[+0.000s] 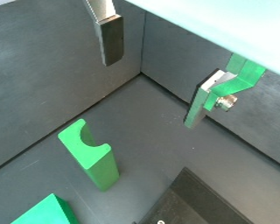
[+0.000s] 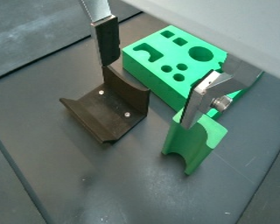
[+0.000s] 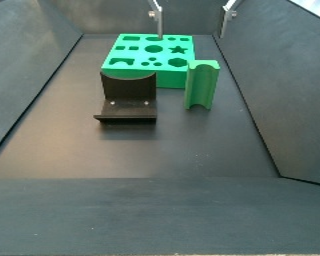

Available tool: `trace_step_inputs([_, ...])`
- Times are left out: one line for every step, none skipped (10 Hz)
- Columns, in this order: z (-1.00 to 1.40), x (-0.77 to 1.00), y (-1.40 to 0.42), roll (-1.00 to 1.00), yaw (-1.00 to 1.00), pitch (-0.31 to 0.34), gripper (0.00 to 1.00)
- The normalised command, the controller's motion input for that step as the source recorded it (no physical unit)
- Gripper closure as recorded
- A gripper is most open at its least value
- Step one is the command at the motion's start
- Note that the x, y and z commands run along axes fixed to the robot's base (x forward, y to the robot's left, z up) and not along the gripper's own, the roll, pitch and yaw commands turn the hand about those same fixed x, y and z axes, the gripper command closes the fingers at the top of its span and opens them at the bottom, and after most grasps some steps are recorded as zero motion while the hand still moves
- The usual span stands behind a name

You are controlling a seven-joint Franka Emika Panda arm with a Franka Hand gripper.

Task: Pick up the arch object. Move up. Move to above the board. Insert the arch object.
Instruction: Pick up the arch object.

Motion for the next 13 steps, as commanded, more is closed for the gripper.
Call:
trace_step_inputs([-0.69, -0.25, -1.0, 0.16, 0.14, -0.191, 0.0])
trace_step_inputs([-0.81, -0.26, -0.99, 0.13, 0.13, -0.191, 0.0])
trace_step_inputs([-0.83, -0.27, -0.59, 0.06, 0.03, -0.19, 0.0])
trace_step_inputs([-0.67, -0.3, -0.24, 0.08, 0.0, -0.14, 0.0])
trace_step_inputs([-0.48, -0.12, 0.0, 0.08, 0.01, -0.06, 0.0])
trace_step_inputs([-0.33, 0.0, 0.17, 0.08, 0.0, 0.0, 0.0])
trace_step_inputs([-0.26, 0.0, 0.17, 0.02, 0.0, 0.0, 0.0])
trace_step_inputs([-0.46, 0.0, 0.0, 0.03, 0.02, -0.033, 0.0])
trace_step_inputs([-0.75, -0.11, -0.07, 0.0, 0.04, -0.114, 0.0])
trace_step_inputs([-0.96, -0.2, -0.1, 0.08, 0.0, -0.104, 0.0])
trace_step_inputs([-0.76, -0.19, -0.02, 0.12, 0.0, -0.03, 0.0])
trace_step_inputs([-0.13, 0.0, 0.0, 0.0, 0.0, 0.0, 0.0])
trace_step_inputs([0.0, 0.0, 0.0, 0.0, 0.0, 0.0, 0.0])
